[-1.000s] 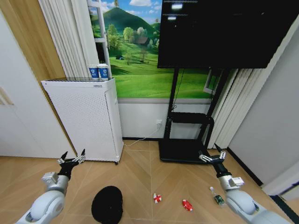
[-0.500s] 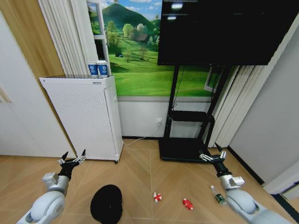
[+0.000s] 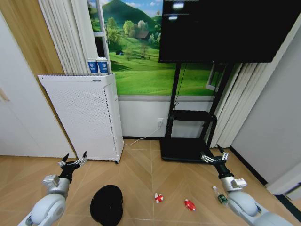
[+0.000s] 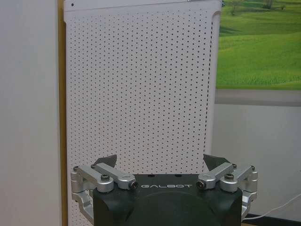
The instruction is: Pick up the trash bin and place the garbage on the floor into it.
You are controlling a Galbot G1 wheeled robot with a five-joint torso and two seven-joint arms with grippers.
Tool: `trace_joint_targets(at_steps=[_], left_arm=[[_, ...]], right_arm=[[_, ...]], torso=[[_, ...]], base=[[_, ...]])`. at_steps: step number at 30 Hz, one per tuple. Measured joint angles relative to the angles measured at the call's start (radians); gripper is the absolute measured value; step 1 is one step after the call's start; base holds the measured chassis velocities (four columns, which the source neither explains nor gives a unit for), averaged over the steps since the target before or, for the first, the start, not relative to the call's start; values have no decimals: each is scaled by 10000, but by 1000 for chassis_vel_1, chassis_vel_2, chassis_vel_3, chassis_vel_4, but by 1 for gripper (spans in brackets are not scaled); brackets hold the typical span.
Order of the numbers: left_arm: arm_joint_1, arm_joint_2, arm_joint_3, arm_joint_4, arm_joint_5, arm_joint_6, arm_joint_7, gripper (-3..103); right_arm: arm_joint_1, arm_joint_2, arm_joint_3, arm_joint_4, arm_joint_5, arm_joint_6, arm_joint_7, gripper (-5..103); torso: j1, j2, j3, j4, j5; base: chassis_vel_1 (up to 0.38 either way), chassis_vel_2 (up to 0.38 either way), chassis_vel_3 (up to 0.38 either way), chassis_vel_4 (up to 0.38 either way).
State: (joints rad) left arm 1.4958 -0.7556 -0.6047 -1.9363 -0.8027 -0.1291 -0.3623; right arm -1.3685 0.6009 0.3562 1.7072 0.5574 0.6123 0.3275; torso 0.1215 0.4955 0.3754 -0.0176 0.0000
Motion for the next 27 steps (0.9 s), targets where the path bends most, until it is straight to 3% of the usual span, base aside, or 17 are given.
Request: trace_joint_targets(at_steps=[19,27], left_arm=[[294,-609,-65,72,232,4,-11,100],[539,-1228,-10,220,586,-72,64,100]], right_arm=[[-66,191,-108,-118,-93,51,-152,100],[-70,428,-289,-328,-209,148,-278,100]], torso=[[-275,-717,-442,0,0],[-423,-1088,-668,0,0]], base=[[0,0,0,0],[0,0,0,0]])
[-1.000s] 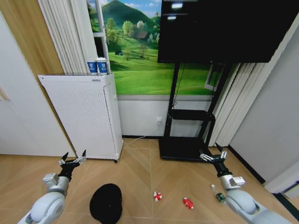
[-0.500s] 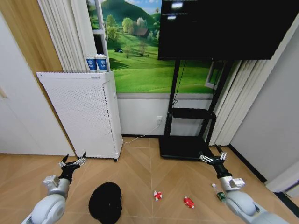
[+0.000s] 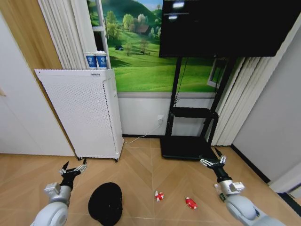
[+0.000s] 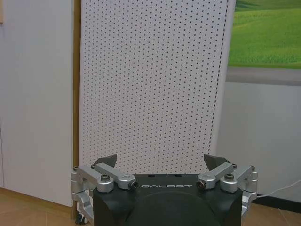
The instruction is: Pick up the trash bin and place the garbage on the floor into it.
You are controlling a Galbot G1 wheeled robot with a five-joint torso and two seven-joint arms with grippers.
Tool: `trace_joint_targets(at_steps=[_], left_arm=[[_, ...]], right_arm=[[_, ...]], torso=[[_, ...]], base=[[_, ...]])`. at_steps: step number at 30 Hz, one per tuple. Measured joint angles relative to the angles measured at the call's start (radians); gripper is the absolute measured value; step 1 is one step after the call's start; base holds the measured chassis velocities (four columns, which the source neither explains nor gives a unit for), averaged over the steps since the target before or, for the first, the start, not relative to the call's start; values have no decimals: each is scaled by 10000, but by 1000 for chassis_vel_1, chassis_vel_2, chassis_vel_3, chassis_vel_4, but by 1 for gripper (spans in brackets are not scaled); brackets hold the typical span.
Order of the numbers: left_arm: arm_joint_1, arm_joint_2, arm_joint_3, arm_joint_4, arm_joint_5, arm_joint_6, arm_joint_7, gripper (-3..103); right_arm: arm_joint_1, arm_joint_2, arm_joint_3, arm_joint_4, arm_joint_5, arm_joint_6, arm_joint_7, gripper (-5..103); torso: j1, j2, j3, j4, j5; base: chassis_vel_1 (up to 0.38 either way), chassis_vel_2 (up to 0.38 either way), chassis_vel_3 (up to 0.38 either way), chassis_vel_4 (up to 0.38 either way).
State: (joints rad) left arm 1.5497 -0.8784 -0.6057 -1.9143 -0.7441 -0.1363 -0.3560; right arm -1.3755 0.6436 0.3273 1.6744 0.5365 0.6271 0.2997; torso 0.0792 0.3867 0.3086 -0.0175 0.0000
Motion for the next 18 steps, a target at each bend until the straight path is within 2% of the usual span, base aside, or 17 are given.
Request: trace_joint_targets(at_steps=[12,18], left_arm=[[-17,-334,226,322,277,-45,121,100],[-77,-354,306,551,428,-75,190,100]], right_arm=[[127,335,-436,-644,-401,132,-74,100],[408,228,-676,-1058,-381,173,-72,100]], torso=[[-174,-509,-332,-1,2],[-248,-716,-465,0,2]], base=[[0,0,0,0],[0,0,0,0]])
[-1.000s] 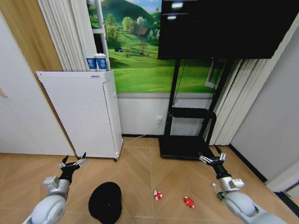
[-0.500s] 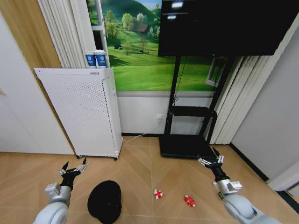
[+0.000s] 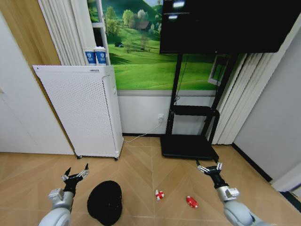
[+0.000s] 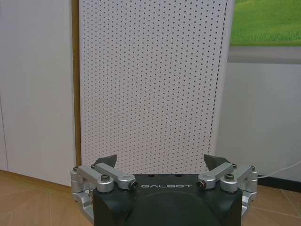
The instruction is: Pick up the trash bin and place the garbage on the floor into it.
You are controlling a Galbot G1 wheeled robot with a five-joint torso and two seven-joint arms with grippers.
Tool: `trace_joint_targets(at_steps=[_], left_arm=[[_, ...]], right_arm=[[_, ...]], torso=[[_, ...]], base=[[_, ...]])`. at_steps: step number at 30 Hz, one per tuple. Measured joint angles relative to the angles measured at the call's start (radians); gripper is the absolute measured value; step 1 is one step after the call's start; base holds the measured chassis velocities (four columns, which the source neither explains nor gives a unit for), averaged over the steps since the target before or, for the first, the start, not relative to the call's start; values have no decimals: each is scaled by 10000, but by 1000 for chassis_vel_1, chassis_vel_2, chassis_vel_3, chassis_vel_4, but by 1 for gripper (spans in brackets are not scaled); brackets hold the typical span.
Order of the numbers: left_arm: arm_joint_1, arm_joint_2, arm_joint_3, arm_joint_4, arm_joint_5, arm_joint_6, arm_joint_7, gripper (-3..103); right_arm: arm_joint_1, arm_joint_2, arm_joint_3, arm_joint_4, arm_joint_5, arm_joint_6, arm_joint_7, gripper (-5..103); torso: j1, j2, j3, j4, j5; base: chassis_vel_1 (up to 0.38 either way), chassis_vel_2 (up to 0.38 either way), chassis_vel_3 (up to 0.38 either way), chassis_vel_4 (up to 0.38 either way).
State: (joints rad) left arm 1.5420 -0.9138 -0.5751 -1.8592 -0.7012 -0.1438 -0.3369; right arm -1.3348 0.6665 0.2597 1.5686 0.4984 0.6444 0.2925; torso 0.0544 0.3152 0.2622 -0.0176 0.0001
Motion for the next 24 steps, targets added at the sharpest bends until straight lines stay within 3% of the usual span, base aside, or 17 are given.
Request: trace_joint_targets(at_steps=[12,24], left_arm=[[-106,-566,409,343,406,-81,-75,100],[471,-1385,688,-88,266,-212,-97,100]], right_arm=[[-64,146,-130,-166,-20,95,-62,100],[-373,239,177,-263,-85,188,-127,100]], torso=[[-171,-486,-315,0,0],[-192,-542,-351,0,0]], base=[[0,0,0,0],[0,0,0,0]])
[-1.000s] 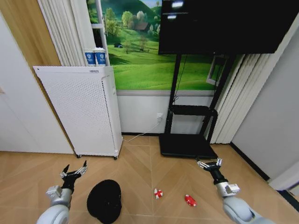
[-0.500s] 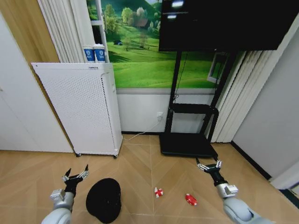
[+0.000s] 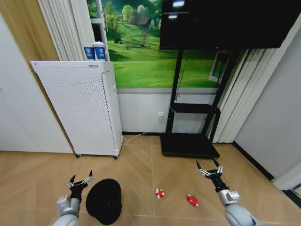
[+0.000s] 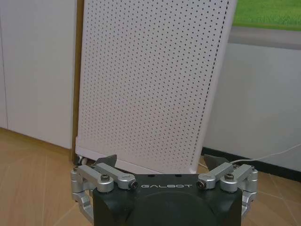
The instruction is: Pick up the trash bin and place the garbage on the floor into it.
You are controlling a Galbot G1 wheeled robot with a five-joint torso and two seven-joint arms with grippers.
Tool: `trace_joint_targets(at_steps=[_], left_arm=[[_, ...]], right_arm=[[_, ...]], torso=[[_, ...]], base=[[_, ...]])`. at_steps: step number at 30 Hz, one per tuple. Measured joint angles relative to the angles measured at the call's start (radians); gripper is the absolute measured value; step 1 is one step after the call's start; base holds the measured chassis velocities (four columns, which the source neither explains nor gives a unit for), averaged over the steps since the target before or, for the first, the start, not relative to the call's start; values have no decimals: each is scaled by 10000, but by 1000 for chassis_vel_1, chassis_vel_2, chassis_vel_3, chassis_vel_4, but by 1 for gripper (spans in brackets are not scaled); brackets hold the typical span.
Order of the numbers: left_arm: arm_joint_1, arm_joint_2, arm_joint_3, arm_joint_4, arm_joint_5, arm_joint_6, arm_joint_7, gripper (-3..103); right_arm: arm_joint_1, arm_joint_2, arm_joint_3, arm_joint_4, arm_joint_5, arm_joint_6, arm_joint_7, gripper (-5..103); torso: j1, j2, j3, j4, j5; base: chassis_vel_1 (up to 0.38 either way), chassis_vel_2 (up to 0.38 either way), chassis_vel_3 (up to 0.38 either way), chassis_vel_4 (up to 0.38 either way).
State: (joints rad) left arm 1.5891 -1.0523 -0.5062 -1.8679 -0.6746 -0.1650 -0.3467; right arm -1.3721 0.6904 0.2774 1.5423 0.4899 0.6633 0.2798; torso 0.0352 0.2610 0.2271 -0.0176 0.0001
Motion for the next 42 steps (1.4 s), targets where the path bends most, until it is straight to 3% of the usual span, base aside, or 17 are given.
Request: trace_joint_targets(at_steps=[6,16,28,42], left_arm=[[941,-614,313,-221,-224,-226,385,100],[2121,-1292,401,-1080,-849,109,-477,100],[2875,-941,-306,-1021,-971,-9,-409,100],[2260,-264,-432,645,-1448,-191,382,100]], right_arm=[[-118,16,97,-90,-22,9,7,100],[-255,31,264,-220,-125,52,18,100],[-354,407,344,-508,-288,181,17,100],[-617,606,580,-709,-324,332,-46,100]], torso=[[9,31,19,2,0],[23,63,38,0,0],[31,84,53,-3,-1],[37,100,63,-2,-3]], base=[[0,0,0,0],[0,0,0,0],[0,0,0,0],[0,0,0,0]])
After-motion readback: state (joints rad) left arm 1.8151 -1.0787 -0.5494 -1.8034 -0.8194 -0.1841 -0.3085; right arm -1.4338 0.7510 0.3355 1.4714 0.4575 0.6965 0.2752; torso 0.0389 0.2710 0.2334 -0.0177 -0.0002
